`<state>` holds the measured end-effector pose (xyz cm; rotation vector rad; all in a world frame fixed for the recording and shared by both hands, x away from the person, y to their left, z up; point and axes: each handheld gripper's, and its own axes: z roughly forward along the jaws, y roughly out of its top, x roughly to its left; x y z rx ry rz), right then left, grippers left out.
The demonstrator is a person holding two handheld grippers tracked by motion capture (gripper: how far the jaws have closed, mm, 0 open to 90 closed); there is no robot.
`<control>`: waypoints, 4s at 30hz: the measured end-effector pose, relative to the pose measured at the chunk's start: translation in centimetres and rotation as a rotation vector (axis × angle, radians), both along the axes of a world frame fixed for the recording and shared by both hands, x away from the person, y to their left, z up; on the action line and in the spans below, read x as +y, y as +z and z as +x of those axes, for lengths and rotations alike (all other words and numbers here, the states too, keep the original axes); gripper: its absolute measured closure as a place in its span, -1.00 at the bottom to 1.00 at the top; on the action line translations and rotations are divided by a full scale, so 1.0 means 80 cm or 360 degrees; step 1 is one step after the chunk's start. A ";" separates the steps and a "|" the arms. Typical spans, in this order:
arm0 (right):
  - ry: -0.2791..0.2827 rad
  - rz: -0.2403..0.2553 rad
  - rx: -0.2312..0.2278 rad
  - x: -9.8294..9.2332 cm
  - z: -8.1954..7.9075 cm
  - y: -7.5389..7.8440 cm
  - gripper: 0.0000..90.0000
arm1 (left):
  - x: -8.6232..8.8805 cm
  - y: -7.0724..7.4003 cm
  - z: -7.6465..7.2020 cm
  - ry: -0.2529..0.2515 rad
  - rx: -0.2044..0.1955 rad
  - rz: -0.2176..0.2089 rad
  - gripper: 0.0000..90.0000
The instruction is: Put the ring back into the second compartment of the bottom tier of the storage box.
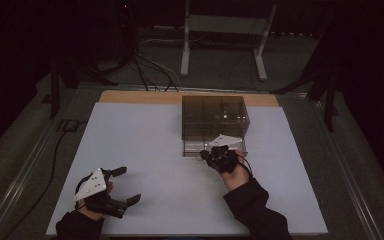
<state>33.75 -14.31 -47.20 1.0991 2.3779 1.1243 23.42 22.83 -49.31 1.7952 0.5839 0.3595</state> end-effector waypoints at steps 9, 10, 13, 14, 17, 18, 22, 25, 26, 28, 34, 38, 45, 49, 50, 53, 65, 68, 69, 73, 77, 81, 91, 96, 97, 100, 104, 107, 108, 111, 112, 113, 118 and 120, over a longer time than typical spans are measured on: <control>-0.0039 0.0029 -0.0026 -0.008 0.003 0.007 0.96 | 0.000 0.000 0.000 0.0000 0.0002 0.0000 -0.99; -0.0044 0.0031 -0.0027 -0.009 0.003 0.007 0.96 | 0.000 0.000 0.000 0.0000 0.0001 0.0000 -0.99; -0.0048 0.0027 -0.0029 -0.010 0.003 0.008 0.96 | 0.000 0.000 0.000 0.0000 0.0001 0.0000 -0.99; -0.0052 0.0031 -0.0032 -0.011 0.003 0.008 0.96 | 0.000 0.000 0.000 0.0001 0.0001 0.0000 -0.99; -0.0061 0.0033 -0.0035 -0.012 0.004 0.010 0.96 | 0.000 0.000 0.000 0.0001 0.0001 -0.0002 -0.99; -0.0065 0.0037 -0.0035 -0.013 0.004 0.010 0.96 | 0.000 0.000 0.000 0.0001 0.0000 -0.0001 -0.99; -0.0083 0.0038 -0.0043 -0.015 0.005 0.011 0.96 | 0.000 0.001 -0.002 0.0003 -0.0023 0.0000 -0.99; -0.0093 0.0039 -0.0046 -0.017 0.006 0.011 0.96 | 0.000 0.001 -0.002 0.0002 -0.0018 0.0003 -0.99; -0.0099 0.0040 -0.0048 -0.018 0.007 0.012 0.96 | 0.000 0.001 -0.002 0.0003 -0.0018 0.0002 -0.99; -0.0107 0.0039 -0.0054 -0.019 0.008 0.013 0.96 | 0.001 0.001 -0.001 0.0004 -0.0014 -0.0006 -0.99; -0.0147 0.0058 -0.0049 -0.025 0.013 0.014 0.96 | 0.000 0.001 -0.001 0.0003 -0.0018 0.0001 -0.99; -0.0167 0.0053 -0.0048 -0.027 0.016 0.013 0.96 | 0.000 0.001 -0.001 0.0004 -0.0016 -0.0002 -0.99; -0.0222 0.0060 -0.0060 -0.037 0.023 0.017 0.96 | 0.001 0.001 -0.001 0.0005 -0.0013 -0.0008 -0.99; -0.0254 0.0075 -0.0055 -0.041 0.027 0.017 0.96 | 0.001 0.001 -0.001 0.0008 -0.0015 -0.0009 -0.99; -0.0261 0.0076 -0.0054 -0.042 0.028 0.017 0.96 | 0.001 0.001 -0.002 0.0007 -0.0016 -0.0008 -0.99; -0.0288 0.0085 -0.0041 -0.045 0.031 0.016 0.96 | 0.001 0.001 -0.002 0.0007 -0.0015 -0.0008 -0.99; -0.0332 0.0076 -0.0026 -0.046 0.042 0.011 0.96 | 0.001 0.001 -0.002 0.0006 -0.0015 -0.0012 -0.99; -0.0342 0.0073 -0.0021 -0.046 0.045 0.009 0.96 | 0.001 0.001 -0.002 0.0004 -0.0014 -0.0014 -0.99; -0.0343 0.0077 -0.0015 -0.046 0.046 0.008 0.96 | 0.001 0.001 -0.002 0.0005 -0.0015 -0.0013 -0.99; -0.0354 0.0070 -0.0006 -0.046 0.051 0.005 0.96 | 0.002 0.001 -0.002 0.0006 -0.0016 -0.0012 -0.99; -0.0373 0.0085 0.0017 -0.048 0.057 0.002 0.96 | 0.001 0.001 -0.002 0.0006 -0.0015 -0.0011 -0.99; -0.0376 0.0076 0.0026 -0.048 0.061 -0.001 0.96 | 0.001 0.001 -0.002 0.0005 -0.0015 -0.0012 -0.99; -0.0376 0.0065 0.0078 -0.050 0.067 -0.013 0.95 | 0.002 0.001 -0.002 0.0005 -0.0018 -0.0014 -0.99; -0.0396 0.0053 0.0108 -0.050 0.069 -0.020 0.95 | 0.001 0.001 -0.002 0.0004 -0.0017 -0.0007 -0.99; -0.0398 0.0055 0.0115 -0.050 0.070 -0.021 0.95 | 0.001 0.001 -0.002 0.0003 -0.0017 -0.0008 -0.99; -0.0400 0.0045 0.0124 -0.048 0.071 -0.025 0.95 | 0.001 0.001 -0.002 0.0005 -0.0016 -0.0011 -0.99; -0.0401 0.0029 0.0128 -0.046 0.073 -0.028 0.95 | 0.001 0.001 -0.002 0.0004 -0.0017 -0.0007 -0.99; -0.0403 0.0020 0.0123 -0.044 0.074 -0.029 0.95 | 0.002 0.001 -0.002 0.0004 -0.0016 -0.0013 -0.99; -0.0401 0.0017 0.0118 -0.044 0.074 -0.028 0.94 | 0.002 0.001 -0.002 0.0004 -0.0016 -0.0013 -0.99; -0.0410 0.0016 0.0102 -0.045 0.074 -0.027 0.86 | 0.001 0.001 -0.002 0.0002 -0.0015 -0.0009 -0.99; -0.0401 0.0021 0.0095 -0.045 0.074 -0.026 0.74 | 0.001 0.001 -0.002 0.0002 -0.0014 -0.0006 -0.99; -0.0408 0.0027 0.0077 -0.045 0.072 -0.025 0.67 | 0.001 0.001 -0.002 -0.0001 -0.0013 -0.0007 -0.99; -0.0389 0.0040 0.0047 -0.045 0.069 -0.019 0.23 | 0.001 0.001 -0.002 0.0000 -0.0014 -0.0007 -0.99; -0.0365 0.0084 0.0047 -0.044 0.067 -0.016 0.00 | 0.001 0.001 -0.002 0.0002 -0.0016 -0.0007 -0.99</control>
